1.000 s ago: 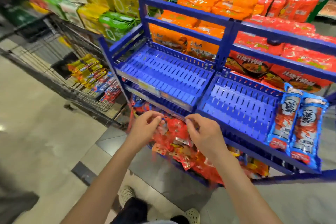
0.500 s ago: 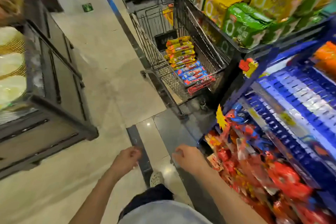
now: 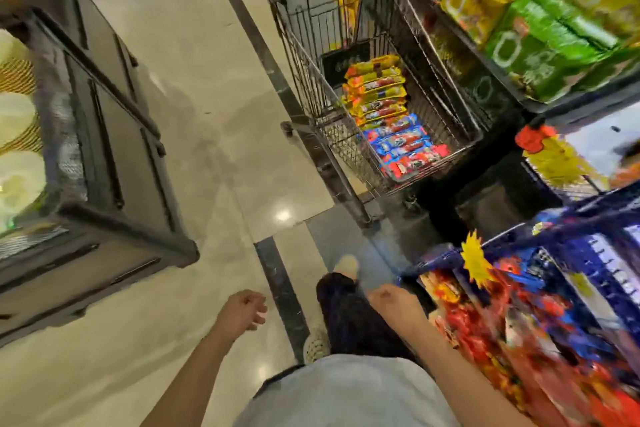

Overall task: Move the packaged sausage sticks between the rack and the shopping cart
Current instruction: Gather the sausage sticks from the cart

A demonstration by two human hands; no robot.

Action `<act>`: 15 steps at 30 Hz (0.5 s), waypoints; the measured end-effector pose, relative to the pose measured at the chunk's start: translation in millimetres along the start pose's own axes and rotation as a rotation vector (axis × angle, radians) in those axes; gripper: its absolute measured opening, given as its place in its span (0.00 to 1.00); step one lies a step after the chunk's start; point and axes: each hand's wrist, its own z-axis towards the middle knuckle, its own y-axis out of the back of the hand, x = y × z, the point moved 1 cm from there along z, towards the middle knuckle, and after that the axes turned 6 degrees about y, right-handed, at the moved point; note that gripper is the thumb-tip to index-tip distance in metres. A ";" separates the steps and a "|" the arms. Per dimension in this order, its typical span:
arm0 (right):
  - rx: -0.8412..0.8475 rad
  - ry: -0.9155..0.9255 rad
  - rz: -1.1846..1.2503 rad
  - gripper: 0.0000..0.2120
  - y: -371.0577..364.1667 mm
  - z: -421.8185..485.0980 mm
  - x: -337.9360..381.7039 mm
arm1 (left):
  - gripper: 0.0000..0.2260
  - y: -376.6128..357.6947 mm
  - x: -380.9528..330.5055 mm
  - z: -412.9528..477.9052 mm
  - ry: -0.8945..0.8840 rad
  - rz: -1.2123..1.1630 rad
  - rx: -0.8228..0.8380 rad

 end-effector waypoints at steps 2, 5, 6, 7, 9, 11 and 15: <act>0.009 -0.099 0.101 0.15 10.4 29.4 -7.3 | 0.06 -5.5 -44.1 12.1 -0.052 0.020 0.034; -0.080 -0.173 0.294 0.10 45.2 62.9 2.8 | 0.06 -10.3 -119.1 32.5 -0.147 0.098 0.092; -0.103 -0.187 0.315 0.13 56.7 73.2 8.1 | 0.06 -9.8 -142.5 41.9 -0.172 0.130 0.108; -0.119 -0.212 0.327 0.16 64.6 91.6 9.2 | 0.06 -7.6 -166.4 51.3 -0.190 0.151 0.122; -0.125 -0.233 0.384 0.20 80.4 133.8 18.9 | 0.06 1.8 -210.6 71.6 -0.214 0.199 0.122; -0.082 -0.237 0.409 0.20 106.8 170.7 42.5 | 0.06 15.1 -252.0 90.2 -0.230 0.251 0.124; -0.109 -0.142 0.547 0.09 168.1 240.7 100.1 | 0.06 49.9 -338.2 128.4 -0.174 0.275 0.105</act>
